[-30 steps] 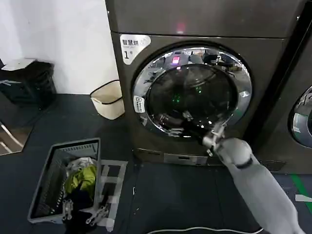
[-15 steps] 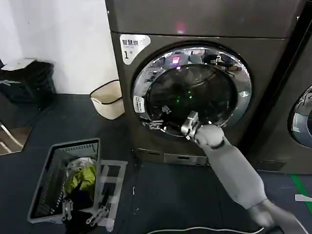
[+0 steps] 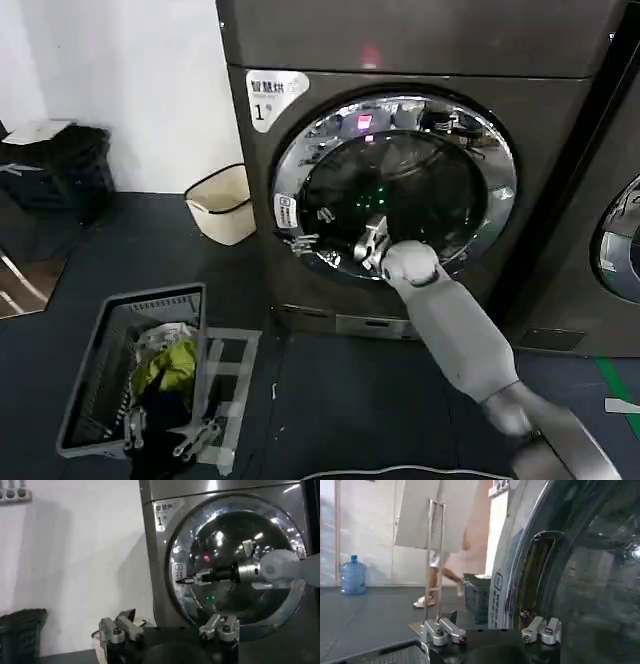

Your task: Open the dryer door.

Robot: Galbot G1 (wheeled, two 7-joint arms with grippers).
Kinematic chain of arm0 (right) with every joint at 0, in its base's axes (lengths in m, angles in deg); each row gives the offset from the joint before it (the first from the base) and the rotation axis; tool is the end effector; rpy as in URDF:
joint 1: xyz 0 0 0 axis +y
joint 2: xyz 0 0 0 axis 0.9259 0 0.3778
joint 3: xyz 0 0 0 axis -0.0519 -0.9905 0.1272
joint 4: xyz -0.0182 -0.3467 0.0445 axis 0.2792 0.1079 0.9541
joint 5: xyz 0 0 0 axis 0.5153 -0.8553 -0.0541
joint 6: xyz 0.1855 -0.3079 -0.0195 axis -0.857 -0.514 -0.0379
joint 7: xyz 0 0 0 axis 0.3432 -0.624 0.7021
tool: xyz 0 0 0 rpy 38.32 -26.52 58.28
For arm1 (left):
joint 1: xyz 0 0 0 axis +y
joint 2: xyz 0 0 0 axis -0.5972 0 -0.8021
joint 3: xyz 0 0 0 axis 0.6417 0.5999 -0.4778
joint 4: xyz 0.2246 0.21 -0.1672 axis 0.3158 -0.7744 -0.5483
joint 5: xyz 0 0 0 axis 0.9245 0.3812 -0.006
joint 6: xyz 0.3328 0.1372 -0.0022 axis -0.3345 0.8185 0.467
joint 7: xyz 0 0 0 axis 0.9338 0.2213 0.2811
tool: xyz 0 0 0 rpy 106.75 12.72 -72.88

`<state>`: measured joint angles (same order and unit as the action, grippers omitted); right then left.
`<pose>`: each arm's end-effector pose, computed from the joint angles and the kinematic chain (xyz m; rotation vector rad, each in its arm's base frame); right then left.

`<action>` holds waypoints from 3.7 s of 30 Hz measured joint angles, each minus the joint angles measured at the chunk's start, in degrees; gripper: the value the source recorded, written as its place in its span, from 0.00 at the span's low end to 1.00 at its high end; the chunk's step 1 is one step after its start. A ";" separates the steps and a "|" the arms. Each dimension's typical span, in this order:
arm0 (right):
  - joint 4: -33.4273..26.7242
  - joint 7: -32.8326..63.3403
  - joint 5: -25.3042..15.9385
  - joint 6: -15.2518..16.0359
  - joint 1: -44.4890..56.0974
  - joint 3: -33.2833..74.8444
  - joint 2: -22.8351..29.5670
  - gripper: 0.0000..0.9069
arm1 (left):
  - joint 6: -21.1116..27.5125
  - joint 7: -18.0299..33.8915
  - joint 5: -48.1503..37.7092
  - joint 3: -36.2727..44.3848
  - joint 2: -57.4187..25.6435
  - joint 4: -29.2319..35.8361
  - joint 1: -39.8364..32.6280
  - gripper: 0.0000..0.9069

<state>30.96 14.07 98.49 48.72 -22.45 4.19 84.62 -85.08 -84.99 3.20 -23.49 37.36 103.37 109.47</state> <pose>0.5619 0.0666 -0.1797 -1.6357 2.6189 -0.1368 0.0636 0.0368 -0.2450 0.1430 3.0433 0.1533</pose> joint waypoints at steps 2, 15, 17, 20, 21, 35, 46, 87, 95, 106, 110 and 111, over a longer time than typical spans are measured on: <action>0.30 -2.04 0.60 0.87 0.10 0.16 -0.34 1.00 | 2.18 0.12 -1.29 -0.60 -0.29 0.58 -0.61 1.00; 9.97 -17.81 0.64 4.87 5.66 4.03 -7.17 1.00 | 16.57 4.51 -22.87 -10.03 -11.56 -0.61 -9.84 1.00; 12.19 -20.82 0.16 4.77 7.04 4.98 -8.57 1.00 | 17.68 1.77 -28.57 -12.19 -15.76 -3.07 -12.53 1.00; 15.46 -25.04 1.31 5.80 9.24 6.76 -10.38 1.00 | 16.53 -2.00 -35.82 -13.34 -22.02 -7.80 -17.05 1.00; 16.74 -27.06 1.67 6.34 10.20 7.59 -11.08 1.00 | 15.91 -3.24 -37.17 -13.33 -23.96 -9.47 -18.62 1.00; 33.34 -43.14 6.37 8.60 29.91 25.26 -21.51 1.00 | 13.00 -8.28 -57.11 2.28 -47.63 -26.75 -40.26 1.00; 44.98 -42.97 4.75 4.17 55.96 59.39 -20.52 1.00 | 13.11 -10.00 -60.15 37.39 -51.16 -34.86 -71.11 1.00; 31.96 27.74 1.60 14.83 80.68 136.40 -16.77 1.00 | 10.16 -10.62 -64.10 93.45 -14.11 -55.10 -120.03 1.00; 32.66 26.55 1.60 14.27 80.37 135.98 -16.31 1.00 | 7.61 -4.12 -57.97 92.15 -4.07 -63.61 -120.11 1.00; 30.67 25.70 0.90 12.57 79.79 136.07 -16.86 1.00 | 8.48 0.59 -54.93 87.68 1.74 -73.90 -120.57 1.00; 29.80 25.74 -0.16 11.63 79.59 136.33 -17.12 1.00 | 7.22 1.48 -54.98 85.80 1.68 -74.80 -120.42 1.00; 29.71 25.80 -0.23 11.40 79.57 136.42 -17.24 1.00 | 6.00 1.57 -54.74 85.77 1.68 -74.25 -120.24 1.00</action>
<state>60.67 39.87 98.25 60.12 57.12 140.61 67.38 -79.08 -83.42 -51.53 62.29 39.03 29.12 -10.77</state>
